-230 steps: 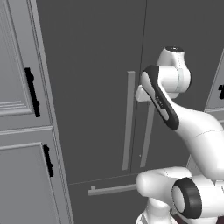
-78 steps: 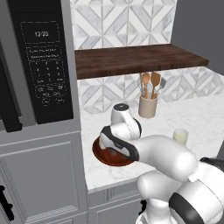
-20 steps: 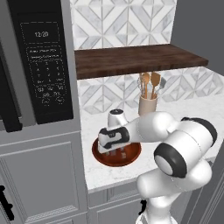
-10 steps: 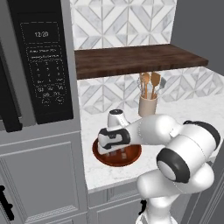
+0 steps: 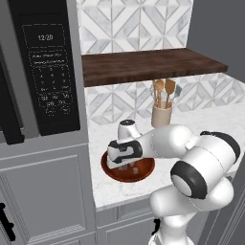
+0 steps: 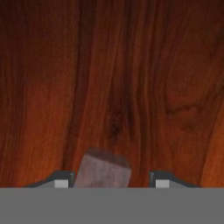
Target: Grab a lemon wedge from the fridge and one ice cube from the ice bowl, and put them in the glass of lemonade.
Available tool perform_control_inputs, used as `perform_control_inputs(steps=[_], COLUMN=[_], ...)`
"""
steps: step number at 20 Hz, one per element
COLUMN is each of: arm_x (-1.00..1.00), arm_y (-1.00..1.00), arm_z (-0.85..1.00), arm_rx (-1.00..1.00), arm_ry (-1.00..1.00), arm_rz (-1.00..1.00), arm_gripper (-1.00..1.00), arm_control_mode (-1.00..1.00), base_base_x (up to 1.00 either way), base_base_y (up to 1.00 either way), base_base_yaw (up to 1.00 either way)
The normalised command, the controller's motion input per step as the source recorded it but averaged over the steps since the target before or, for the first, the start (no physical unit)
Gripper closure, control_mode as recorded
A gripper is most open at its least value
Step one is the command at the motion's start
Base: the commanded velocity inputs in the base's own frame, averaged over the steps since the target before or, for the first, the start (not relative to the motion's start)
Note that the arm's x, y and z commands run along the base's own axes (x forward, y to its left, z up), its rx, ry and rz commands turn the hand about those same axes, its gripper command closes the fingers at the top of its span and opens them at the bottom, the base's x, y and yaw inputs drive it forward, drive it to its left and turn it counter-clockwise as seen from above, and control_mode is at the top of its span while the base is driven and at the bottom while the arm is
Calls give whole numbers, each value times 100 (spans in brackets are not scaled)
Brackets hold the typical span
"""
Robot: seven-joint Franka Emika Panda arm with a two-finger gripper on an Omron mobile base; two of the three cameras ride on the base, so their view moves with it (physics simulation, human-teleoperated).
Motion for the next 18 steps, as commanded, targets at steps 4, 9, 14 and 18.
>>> perform_control_inputs(steps=[4,9,14,18], arm_x=[0,0,-10,-38], arm_y=[0,0,0,-15], arm_z=[0,0,6,84], arm_rx=[0,0,0,0], arm_ry=[2,1,0,0], arm_rz=[0,0,0,0], arm_gripper=[100,100,100,100], arm_control_mode=[-100,-100,-100,-100], base_base_x=[0,0,0,0], base_base_y=[0,0,0,0], base_base_yaw=[0,0,0,0])
